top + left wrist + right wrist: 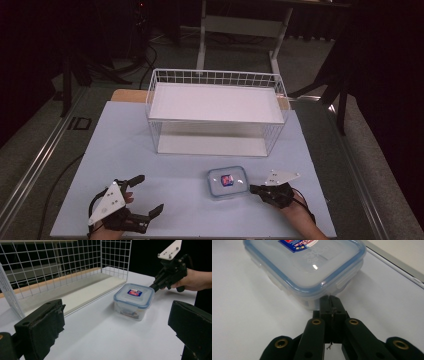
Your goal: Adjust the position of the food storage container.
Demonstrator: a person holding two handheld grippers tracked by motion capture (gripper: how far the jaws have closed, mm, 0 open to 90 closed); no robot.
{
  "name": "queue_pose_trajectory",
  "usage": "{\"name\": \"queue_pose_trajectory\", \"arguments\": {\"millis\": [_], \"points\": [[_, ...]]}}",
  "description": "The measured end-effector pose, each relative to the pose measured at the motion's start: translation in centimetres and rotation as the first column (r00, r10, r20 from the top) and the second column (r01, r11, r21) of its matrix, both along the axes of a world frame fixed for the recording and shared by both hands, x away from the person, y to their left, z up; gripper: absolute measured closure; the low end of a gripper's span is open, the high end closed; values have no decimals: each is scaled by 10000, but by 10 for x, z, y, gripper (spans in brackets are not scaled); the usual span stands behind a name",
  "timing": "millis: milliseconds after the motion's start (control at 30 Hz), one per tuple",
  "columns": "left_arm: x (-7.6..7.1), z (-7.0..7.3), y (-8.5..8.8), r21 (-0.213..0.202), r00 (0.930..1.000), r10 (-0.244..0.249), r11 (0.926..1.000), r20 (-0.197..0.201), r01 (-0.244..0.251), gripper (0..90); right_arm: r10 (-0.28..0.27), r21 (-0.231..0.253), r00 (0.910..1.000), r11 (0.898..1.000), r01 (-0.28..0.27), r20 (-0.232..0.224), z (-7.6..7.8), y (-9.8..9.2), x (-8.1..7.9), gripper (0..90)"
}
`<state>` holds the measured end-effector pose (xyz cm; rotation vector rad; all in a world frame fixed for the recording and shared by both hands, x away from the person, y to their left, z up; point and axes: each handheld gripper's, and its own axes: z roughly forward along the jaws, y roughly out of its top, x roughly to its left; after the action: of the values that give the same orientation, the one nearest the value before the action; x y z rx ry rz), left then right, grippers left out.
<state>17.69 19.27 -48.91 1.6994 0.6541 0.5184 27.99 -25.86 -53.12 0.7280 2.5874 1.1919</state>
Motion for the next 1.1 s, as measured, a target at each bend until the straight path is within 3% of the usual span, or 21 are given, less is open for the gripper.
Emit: {"name": "queue_pose_trajectory", "arguments": {"millis": [400,533,733,1100], "points": [[2,-3,-3,207,9993,-268,9994,-243,273,15,965,-56,9953,9953,-966,-91,0,36,-3,900],[2,-5,-4,-163,9973,-559,9983,-473,552,15,1036,-30,9946,9946,-1036,-87,1,43,0,900],[2,-5,-6,-230,9960,-734,9971,-517,723,15,1261,-26,9920,9920,-1262,-113,0,52,2,900],[1,-5,-6,-200,9954,-808,9966,-511,799,15,1188,-38,9929,9929,-1187,95,-2,57,7,900]]}}
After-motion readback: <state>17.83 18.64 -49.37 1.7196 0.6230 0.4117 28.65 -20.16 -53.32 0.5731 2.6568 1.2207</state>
